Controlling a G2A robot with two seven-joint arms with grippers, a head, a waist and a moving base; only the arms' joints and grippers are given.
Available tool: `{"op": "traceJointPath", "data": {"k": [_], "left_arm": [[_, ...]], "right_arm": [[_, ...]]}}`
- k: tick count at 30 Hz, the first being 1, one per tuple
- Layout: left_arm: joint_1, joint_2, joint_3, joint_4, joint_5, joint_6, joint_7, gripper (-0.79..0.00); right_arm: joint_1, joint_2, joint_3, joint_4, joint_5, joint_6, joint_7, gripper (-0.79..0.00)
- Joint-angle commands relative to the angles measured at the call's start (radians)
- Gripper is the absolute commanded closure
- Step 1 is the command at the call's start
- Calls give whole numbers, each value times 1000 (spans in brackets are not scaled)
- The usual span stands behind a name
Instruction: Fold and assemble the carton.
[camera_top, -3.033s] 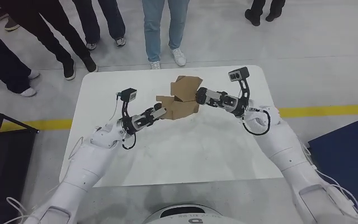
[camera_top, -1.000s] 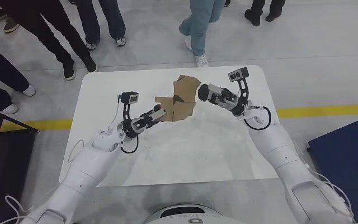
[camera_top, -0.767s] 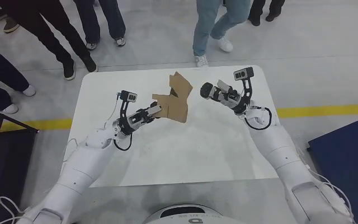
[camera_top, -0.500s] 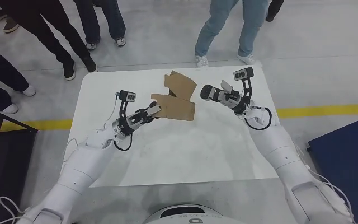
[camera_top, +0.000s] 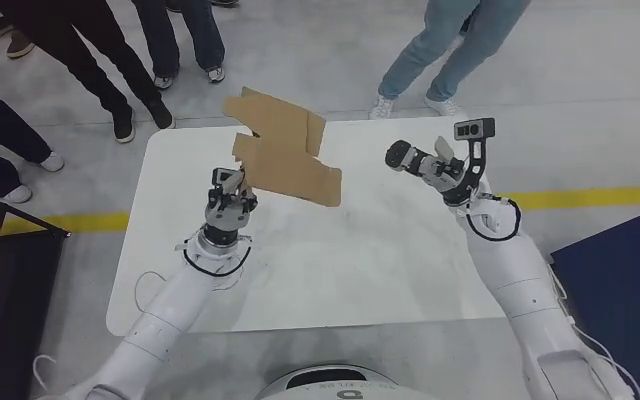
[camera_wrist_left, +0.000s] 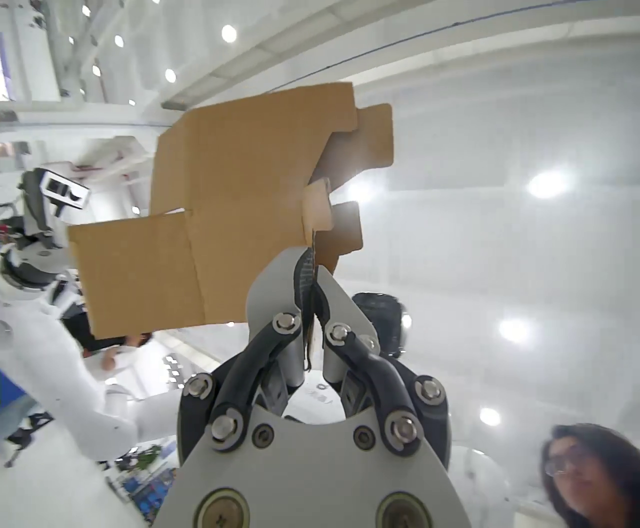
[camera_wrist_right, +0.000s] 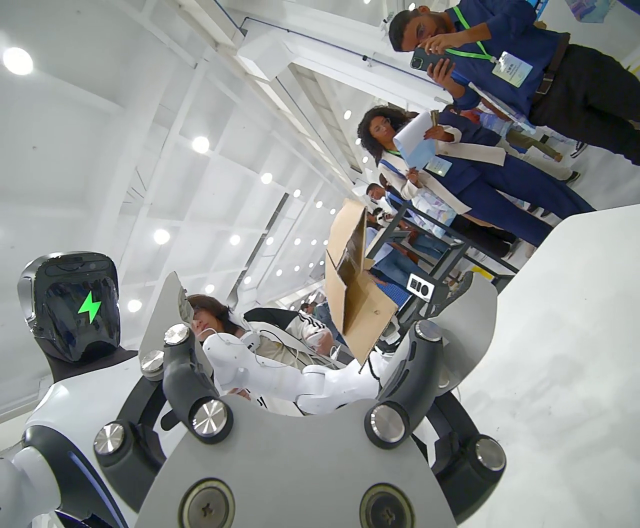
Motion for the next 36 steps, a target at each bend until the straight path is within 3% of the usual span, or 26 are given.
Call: {"op": "traceJointPath", "data": {"k": [1, 8, 15, 28, 36], "left_arm": [[-20, -24, 5, 32, 39, 33, -32, 0], [-57, -104, 0, 121, 97, 75, -73, 0], [-63, -161, -32, 177, 151, 100, -99, 0], [-46, -235, -102, 220, 232, 150, -148, 0], [-38, -268, -145, 227, 277, 174, -172, 0]], "right_arm": [[-22, 3, 10, -50, -19, 17, -13, -785], [-82, 11, 38, -181, -81, 48, -13, -785], [-109, 13, 32, -233, -142, 48, -8, -754], [-61, 4, -9, -242, -269, -85, -33, -742], [-9, -4, -48, -172, -329, -127, -64, -739]]}}
